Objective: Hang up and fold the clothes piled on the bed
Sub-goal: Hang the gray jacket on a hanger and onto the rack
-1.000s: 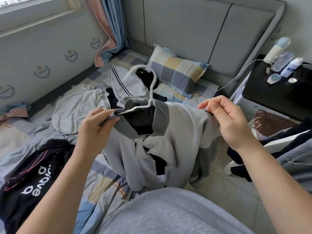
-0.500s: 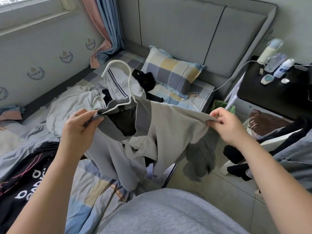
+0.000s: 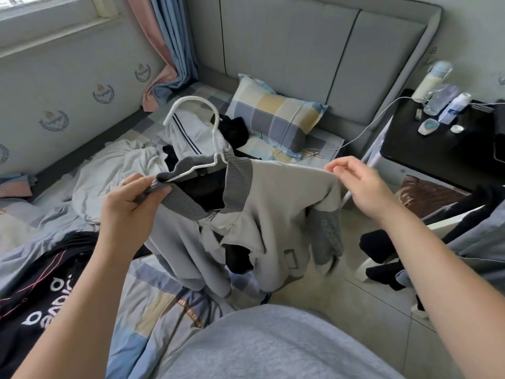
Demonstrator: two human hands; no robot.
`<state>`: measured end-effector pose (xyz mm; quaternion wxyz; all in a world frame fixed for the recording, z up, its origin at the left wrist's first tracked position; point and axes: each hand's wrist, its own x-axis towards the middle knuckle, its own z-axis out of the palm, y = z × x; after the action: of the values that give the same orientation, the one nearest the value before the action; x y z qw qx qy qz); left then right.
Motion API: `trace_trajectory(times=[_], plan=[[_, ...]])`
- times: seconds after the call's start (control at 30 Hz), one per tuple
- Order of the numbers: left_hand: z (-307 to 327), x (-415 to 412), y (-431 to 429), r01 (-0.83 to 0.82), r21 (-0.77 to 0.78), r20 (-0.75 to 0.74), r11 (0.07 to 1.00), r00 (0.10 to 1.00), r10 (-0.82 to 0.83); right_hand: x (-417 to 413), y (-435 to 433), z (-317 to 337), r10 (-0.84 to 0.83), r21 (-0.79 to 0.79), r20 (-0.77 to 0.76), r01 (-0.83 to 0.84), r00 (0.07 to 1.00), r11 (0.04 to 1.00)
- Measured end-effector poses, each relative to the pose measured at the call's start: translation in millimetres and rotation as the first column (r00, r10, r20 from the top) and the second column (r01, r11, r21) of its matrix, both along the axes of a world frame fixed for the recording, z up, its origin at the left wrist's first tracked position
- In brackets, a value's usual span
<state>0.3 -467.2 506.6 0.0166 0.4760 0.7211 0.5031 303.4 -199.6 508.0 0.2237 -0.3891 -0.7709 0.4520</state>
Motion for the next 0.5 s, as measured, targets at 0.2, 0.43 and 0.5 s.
trace_trajectory(times=[0.2, 0.43, 0.5], plan=[[-6, 17, 15, 0.054, -0.013, 0.009, 0.998, 0.999, -0.053, -4, -33, 15, 0.271, 0.027, 0.143, -0.277, 0.952, 0.961], [-5, 49, 43, 0.170, -0.136, 0.112, 0.976, 0.982, -0.155, 13, -56, 12, 0.273, -0.054, 0.011, -0.272, 0.962, 0.961], [-3, 60, 50, 0.198, -0.162, 0.084, 0.967, 0.979, -0.186, 27, -60, 3, 0.252, -0.025, 0.008, -0.252, 0.968, 0.968]])
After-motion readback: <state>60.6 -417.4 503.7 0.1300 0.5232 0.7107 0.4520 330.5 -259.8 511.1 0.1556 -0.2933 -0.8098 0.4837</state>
